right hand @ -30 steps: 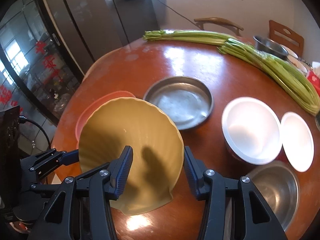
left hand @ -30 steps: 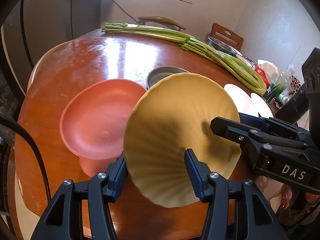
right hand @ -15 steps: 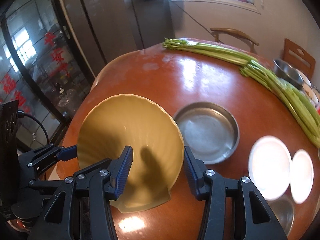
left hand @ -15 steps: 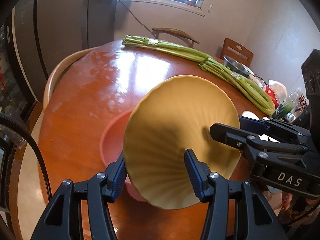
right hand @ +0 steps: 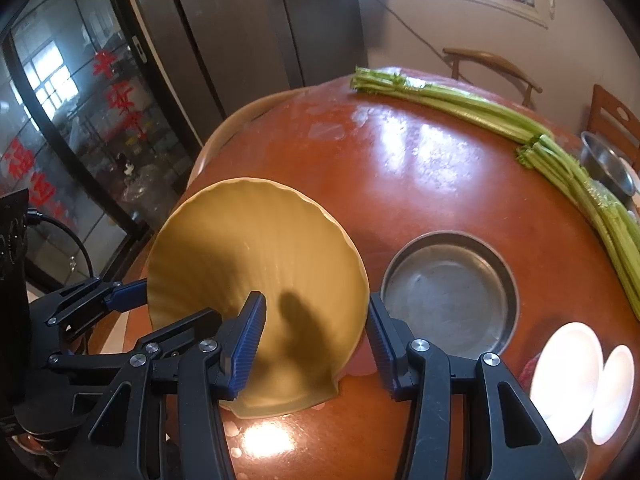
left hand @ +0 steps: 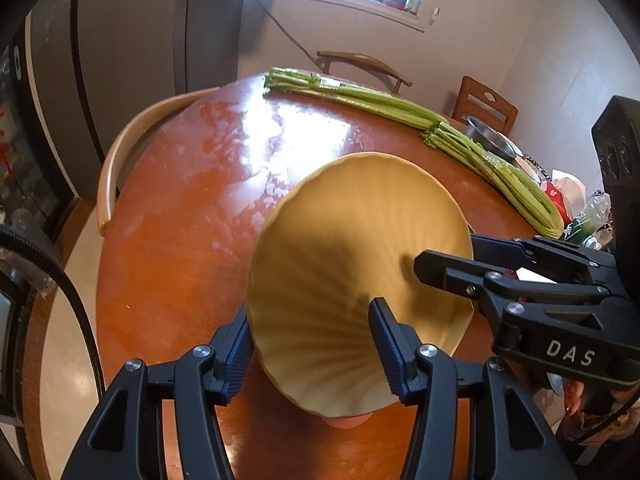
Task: Organize plates and bowls
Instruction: 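Lift the shell plate with the left gripper toward the pink bowl, then lower the shell plate into the pink bowl with the left gripper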
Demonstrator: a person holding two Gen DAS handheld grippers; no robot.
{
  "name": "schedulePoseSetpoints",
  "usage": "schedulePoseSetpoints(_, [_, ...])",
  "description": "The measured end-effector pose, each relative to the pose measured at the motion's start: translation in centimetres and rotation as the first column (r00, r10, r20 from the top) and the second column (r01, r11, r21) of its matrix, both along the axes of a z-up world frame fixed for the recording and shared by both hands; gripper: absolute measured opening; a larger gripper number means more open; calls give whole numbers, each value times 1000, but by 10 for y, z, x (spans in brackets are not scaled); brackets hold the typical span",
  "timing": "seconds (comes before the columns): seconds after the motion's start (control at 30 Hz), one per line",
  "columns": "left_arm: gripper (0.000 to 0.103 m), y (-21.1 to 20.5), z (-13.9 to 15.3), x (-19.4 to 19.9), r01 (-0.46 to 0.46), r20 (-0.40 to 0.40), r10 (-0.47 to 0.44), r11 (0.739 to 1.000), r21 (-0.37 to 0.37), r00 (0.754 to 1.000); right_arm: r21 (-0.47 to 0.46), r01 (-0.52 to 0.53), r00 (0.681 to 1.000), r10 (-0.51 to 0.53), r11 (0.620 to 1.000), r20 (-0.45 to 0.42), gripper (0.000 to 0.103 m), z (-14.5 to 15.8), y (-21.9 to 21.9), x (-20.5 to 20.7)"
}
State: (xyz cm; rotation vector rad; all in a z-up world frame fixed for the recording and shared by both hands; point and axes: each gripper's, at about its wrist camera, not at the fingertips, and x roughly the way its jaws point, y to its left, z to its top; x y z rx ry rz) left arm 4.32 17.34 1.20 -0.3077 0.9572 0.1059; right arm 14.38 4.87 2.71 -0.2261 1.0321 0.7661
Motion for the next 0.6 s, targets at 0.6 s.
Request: schedulePoseSetpoints(0.6, [55, -2, -33, 5, 24, -82, -27, 999, -37, 996, -93, -13, 999, 10, 996, -33, 53, -30, 11, 5])
